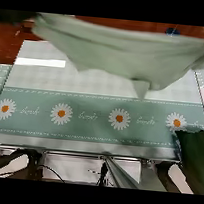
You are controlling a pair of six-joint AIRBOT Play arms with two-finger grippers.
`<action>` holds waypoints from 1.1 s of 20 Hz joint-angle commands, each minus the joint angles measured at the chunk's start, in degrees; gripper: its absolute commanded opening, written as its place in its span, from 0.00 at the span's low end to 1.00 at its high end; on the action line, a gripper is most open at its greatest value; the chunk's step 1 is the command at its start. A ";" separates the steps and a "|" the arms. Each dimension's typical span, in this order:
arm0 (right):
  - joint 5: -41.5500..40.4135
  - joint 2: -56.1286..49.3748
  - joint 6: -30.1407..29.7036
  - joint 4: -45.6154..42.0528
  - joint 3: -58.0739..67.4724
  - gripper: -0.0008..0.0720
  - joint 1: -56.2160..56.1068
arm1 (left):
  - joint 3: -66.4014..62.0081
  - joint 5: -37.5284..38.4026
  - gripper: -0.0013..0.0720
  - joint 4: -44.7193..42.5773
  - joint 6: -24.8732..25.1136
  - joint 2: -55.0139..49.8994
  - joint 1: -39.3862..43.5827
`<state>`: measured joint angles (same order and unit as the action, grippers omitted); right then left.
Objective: Fold the shirts.
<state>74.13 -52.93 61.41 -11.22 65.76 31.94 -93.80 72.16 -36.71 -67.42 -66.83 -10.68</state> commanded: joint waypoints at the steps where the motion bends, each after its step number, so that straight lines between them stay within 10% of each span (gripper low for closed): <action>1: 0.46 3.78 7.43 -2.45 15.21 0.04 0.02 | -11.50 -1.09 0.05 -0.15 -1.95 7.91 -2.69; 6: 8.09 6.21 16.81 -8.81 27.06 0.04 0.02 | -14.08 2.10 0.05 -1.62 -6.08 17.46 -2.86; 15: 32.15 8.57 23.06 -23.65 36.30 0.04 -0.04 | -13.81 31.78 0.05 -13.97 -22.10 29.53 -2.86; 22: 32.13 -0.13 22.99 -37.66 36.30 0.04 -4.87 | 4.35 33.29 0.05 -14.99 -23.06 31.80 -2.86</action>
<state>104.99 -49.28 83.92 -43.68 101.80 29.91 -97.95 103.50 -51.13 -90.06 -35.94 -13.50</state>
